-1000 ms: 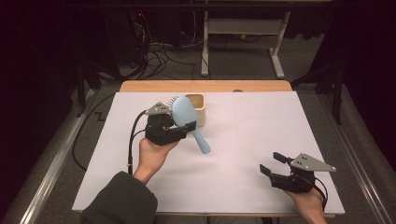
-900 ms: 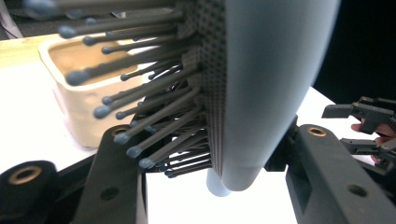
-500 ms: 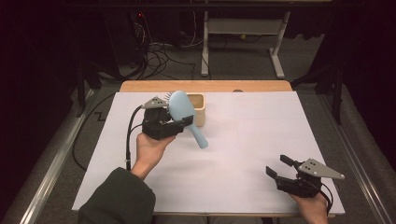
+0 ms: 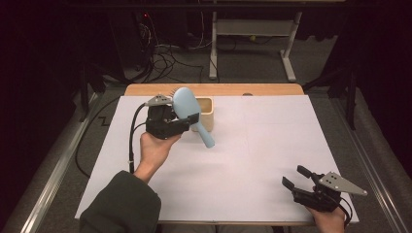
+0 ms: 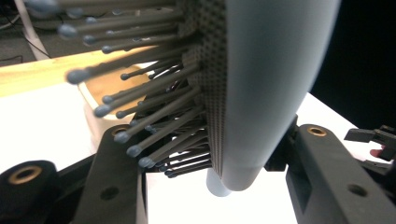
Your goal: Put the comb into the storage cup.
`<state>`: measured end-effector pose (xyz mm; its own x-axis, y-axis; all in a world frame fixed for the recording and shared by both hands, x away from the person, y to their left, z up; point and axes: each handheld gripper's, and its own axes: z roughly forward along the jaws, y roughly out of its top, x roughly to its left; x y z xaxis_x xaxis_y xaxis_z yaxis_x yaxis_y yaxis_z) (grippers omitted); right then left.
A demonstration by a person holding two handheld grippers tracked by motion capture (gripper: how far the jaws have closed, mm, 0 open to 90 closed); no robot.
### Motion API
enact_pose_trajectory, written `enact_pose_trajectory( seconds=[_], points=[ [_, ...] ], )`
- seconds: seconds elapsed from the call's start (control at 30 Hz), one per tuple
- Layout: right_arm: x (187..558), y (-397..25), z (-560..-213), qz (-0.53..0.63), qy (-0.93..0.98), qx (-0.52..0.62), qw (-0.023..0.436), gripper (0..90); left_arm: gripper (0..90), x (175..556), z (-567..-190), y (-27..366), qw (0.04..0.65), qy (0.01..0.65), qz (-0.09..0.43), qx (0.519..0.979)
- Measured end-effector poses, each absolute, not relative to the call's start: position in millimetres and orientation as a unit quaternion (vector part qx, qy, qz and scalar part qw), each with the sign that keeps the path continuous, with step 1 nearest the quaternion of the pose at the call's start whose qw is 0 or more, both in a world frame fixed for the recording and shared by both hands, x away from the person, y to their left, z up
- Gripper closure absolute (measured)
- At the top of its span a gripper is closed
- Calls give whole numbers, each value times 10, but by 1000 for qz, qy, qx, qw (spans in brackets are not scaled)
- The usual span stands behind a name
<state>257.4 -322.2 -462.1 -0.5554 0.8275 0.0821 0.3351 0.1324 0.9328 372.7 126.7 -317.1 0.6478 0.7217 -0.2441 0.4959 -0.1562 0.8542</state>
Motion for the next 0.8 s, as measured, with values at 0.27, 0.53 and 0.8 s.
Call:
enact_pose_trajectory(
  seconds=[0.27,0.53,0.8],
  points=[
    [2567,-3241,-4633,517,713,407,243,274,546,3819,-3095,1265,510,410,116,747],
    [2566,-3236,-4636,514,714,406,246,271,546,3897,-3048,1252,510,414,118,745],
    [2569,-3228,-4641,512,716,406,245,267,546,3965,-3005,1251,508,419,123,743]
  ],
)
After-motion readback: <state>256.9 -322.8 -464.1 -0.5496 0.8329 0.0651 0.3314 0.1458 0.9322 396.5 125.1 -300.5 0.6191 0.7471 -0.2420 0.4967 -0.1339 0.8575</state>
